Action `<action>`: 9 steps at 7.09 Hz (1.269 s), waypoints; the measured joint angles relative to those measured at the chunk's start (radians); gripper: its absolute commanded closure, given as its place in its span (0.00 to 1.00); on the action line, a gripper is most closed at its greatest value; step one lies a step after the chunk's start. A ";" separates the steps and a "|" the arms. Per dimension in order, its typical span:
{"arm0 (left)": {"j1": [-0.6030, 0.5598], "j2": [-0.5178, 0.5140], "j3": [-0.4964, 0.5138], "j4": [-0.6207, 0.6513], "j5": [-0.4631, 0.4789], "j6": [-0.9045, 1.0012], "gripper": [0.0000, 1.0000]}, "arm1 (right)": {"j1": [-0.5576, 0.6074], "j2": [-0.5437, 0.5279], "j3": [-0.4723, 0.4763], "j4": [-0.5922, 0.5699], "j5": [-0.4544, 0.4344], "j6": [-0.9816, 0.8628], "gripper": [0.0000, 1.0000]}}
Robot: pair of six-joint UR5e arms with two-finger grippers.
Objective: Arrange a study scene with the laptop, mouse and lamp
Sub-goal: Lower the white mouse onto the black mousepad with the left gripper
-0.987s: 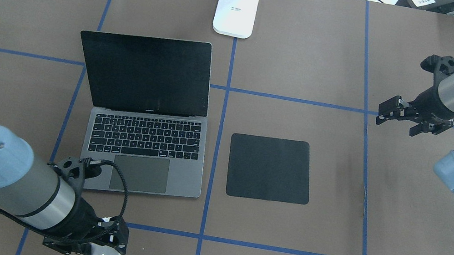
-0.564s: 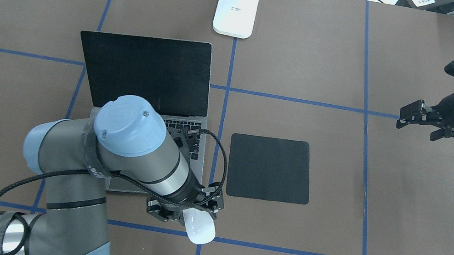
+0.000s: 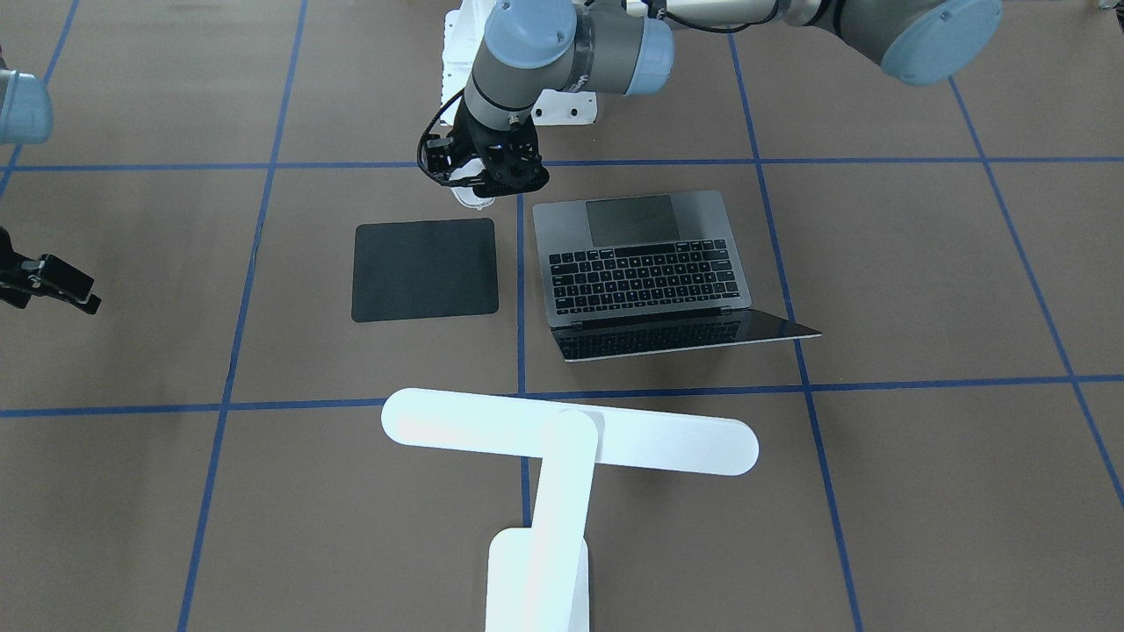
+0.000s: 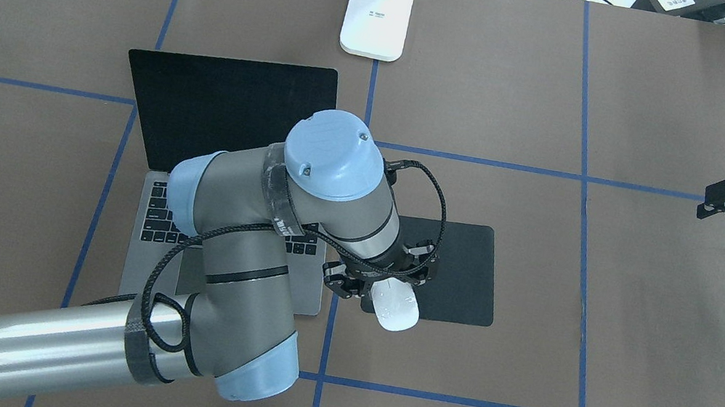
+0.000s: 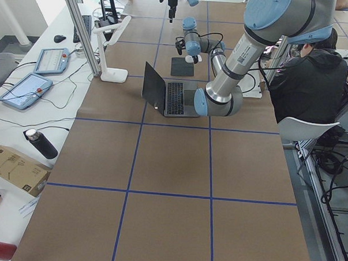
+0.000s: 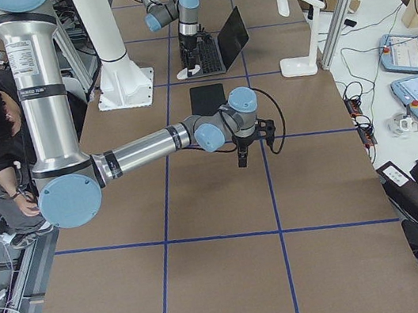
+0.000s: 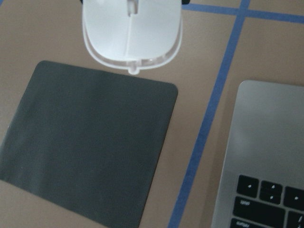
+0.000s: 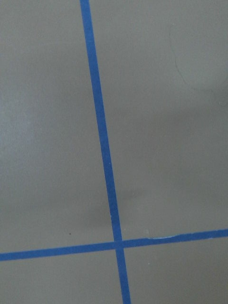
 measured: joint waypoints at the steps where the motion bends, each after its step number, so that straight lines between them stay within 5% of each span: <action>1: -0.004 -0.037 0.067 -0.019 0.015 0.015 0.62 | 0.020 -0.018 0.000 0.000 0.003 -0.022 0.00; 3: -0.007 -0.130 0.214 -0.032 0.039 0.060 0.62 | 0.039 -0.031 0.001 0.000 0.013 -0.041 0.00; 9: -0.006 -0.246 0.389 0.025 0.099 0.336 0.62 | 0.045 -0.032 0.001 0.000 0.016 -0.045 0.00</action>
